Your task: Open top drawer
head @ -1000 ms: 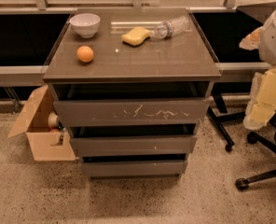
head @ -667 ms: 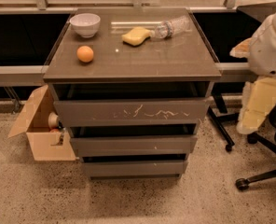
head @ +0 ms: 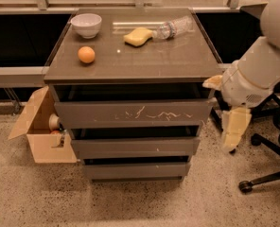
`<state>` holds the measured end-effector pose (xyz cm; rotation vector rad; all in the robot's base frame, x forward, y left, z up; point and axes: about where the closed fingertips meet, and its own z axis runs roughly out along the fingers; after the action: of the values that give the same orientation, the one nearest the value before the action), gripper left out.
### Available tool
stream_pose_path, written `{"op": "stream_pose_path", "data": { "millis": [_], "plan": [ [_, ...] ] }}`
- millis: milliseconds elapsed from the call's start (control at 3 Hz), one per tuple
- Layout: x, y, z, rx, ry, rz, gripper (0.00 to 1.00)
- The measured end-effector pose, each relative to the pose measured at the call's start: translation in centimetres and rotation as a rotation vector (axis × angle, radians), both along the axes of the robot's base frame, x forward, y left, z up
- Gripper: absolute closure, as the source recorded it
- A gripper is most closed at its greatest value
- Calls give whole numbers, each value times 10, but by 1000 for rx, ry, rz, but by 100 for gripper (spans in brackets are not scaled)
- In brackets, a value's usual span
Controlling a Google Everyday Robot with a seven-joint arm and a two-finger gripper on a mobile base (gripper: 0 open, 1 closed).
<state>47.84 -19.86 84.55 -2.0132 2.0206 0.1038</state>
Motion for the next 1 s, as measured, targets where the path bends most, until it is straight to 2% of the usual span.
{"op": "stream_pose_path", "data": {
  "millis": [333,667,1000],
  "plan": [
    [18,9,-53,69,15,55,0],
    [18,9,-53,69,15,55,0],
    [36,13,-70,30,-5,70,0]
  ]
}}
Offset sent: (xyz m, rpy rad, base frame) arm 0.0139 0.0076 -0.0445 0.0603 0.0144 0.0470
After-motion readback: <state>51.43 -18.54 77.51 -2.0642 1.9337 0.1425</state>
